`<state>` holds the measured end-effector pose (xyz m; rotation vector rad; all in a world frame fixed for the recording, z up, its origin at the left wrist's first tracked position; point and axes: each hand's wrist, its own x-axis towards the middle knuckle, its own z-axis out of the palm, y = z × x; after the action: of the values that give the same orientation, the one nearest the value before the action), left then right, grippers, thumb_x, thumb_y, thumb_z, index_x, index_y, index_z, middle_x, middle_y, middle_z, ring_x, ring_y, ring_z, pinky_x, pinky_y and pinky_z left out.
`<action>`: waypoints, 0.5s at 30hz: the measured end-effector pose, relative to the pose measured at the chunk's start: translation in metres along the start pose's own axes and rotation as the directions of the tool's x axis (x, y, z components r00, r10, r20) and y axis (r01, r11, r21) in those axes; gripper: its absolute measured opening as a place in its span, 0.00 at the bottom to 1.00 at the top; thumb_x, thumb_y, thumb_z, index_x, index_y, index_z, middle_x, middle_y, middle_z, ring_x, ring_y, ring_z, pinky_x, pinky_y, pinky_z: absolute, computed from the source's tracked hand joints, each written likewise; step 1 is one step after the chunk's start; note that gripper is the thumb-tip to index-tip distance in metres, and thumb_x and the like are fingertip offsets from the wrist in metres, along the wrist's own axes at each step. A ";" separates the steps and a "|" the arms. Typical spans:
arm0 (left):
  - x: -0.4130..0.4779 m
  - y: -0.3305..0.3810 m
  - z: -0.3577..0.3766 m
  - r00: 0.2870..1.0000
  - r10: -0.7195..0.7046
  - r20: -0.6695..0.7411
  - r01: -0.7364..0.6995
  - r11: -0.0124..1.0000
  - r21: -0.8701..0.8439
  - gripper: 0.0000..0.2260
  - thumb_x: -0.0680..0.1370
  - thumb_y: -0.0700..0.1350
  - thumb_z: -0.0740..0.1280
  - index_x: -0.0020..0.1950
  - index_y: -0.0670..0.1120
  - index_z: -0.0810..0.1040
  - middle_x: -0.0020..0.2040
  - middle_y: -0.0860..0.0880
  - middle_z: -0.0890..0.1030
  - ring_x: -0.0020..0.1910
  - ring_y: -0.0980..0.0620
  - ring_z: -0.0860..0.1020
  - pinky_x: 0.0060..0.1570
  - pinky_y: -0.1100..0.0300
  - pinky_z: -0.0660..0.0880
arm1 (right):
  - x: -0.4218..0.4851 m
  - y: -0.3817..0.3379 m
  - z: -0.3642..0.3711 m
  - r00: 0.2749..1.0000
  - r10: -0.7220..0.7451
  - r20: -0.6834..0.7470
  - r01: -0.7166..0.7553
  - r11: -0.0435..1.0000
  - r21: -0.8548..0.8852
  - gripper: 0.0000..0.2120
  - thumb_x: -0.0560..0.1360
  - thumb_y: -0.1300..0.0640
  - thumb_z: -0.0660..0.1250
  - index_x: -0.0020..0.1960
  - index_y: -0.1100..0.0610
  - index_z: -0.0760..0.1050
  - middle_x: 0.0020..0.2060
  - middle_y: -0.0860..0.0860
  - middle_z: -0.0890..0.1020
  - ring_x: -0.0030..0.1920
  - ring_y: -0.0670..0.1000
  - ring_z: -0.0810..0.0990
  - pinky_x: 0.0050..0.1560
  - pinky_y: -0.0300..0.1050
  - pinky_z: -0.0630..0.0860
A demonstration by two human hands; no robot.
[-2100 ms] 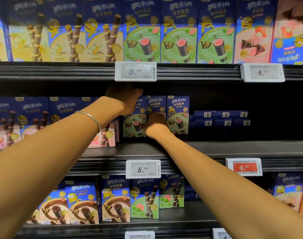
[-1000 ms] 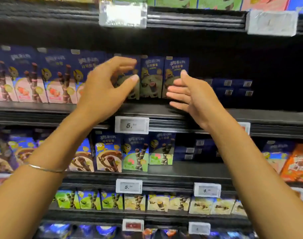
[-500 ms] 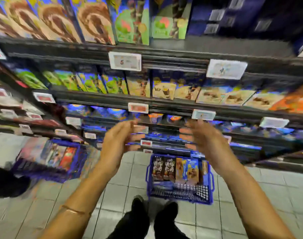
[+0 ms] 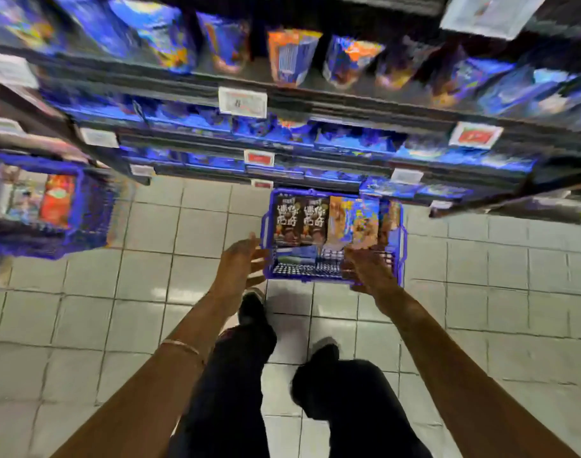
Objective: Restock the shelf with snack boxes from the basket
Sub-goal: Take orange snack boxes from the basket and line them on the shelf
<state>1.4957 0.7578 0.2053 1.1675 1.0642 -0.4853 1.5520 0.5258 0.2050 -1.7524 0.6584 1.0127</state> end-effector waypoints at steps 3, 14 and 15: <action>0.067 -0.037 0.009 0.999 -0.043 -0.007 0.042 0.998 -0.046 0.20 0.87 0.58 0.60 0.66 0.43 0.79 0.56 0.43 0.86 0.54 0.43 0.83 0.50 0.53 0.78 | 0.085 0.050 0.012 1.000 -0.013 0.002 0.013 0.996 -0.089 0.06 0.80 0.49 0.66 0.53 0.50 0.73 0.42 0.45 0.76 0.37 0.40 0.76 0.50 0.46 0.77; 0.295 -0.097 0.034 0.997 -0.039 0.066 0.056 0.959 -0.279 0.26 0.85 0.66 0.54 0.56 0.46 0.81 0.52 0.44 0.89 0.49 0.45 0.88 0.50 0.51 0.78 | 0.372 0.200 0.080 0.869 -0.494 -0.024 0.376 0.692 -0.616 0.15 0.74 0.56 0.73 0.60 0.59 0.80 0.53 0.58 0.83 0.55 0.58 0.80 0.54 0.48 0.74; 0.303 -0.098 0.036 0.998 -0.010 0.062 0.027 0.958 -0.286 0.26 0.86 0.66 0.54 0.57 0.46 0.80 0.51 0.44 0.89 0.46 0.45 0.89 0.49 0.51 0.78 | 0.385 0.208 0.081 0.838 -0.545 -0.007 0.391 0.609 -0.690 0.17 0.73 0.55 0.73 0.61 0.57 0.80 0.56 0.58 0.83 0.59 0.59 0.78 0.57 0.49 0.74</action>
<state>1.5730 0.7494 -0.1057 0.8817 1.0553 -0.3631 1.5553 0.5269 -0.2396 -2.5232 -0.1178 0.7085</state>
